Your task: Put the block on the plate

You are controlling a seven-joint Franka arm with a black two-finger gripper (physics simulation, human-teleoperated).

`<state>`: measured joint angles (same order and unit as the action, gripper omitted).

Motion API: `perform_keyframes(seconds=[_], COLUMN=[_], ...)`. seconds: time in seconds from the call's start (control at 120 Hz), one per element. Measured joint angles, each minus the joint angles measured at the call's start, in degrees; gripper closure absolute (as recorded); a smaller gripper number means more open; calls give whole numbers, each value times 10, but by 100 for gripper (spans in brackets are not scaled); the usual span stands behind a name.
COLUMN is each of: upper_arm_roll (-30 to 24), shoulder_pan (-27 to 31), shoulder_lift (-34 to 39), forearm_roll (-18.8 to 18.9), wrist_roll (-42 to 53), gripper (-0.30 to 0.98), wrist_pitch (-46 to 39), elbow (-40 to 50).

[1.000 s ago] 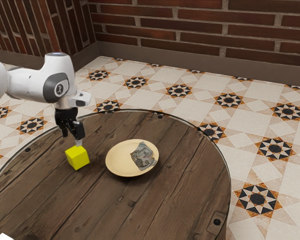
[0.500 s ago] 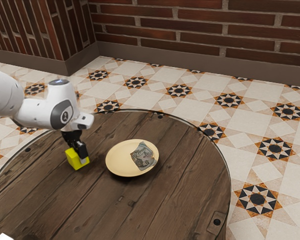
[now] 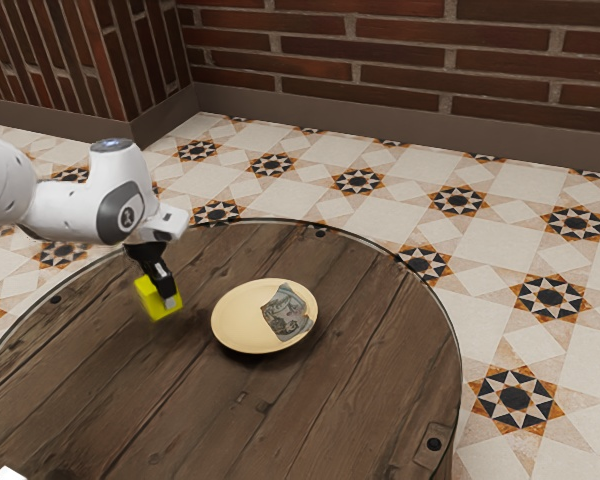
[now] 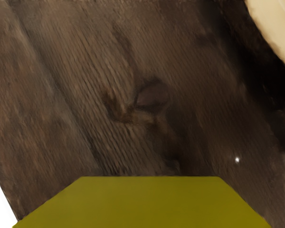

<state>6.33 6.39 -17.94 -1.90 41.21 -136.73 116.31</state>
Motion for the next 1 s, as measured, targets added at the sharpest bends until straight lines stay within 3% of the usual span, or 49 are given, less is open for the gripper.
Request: perform_keyframes(seconds=[0.267,0.475,0.683,1.0], upper_arm_roll=[0,-2,-3,0], shoulder_pan=[-104,-167,-178,-153], shoulder_lift=[42,-1,-69,-8], forearm_roll=[-1,-12,-35,-43], wrist_roll=[9,14,19,24], gripper=[30,29,26,6], wrist_pitch=[32,40,38,74], elbow=[-13,-70,-104,-98])
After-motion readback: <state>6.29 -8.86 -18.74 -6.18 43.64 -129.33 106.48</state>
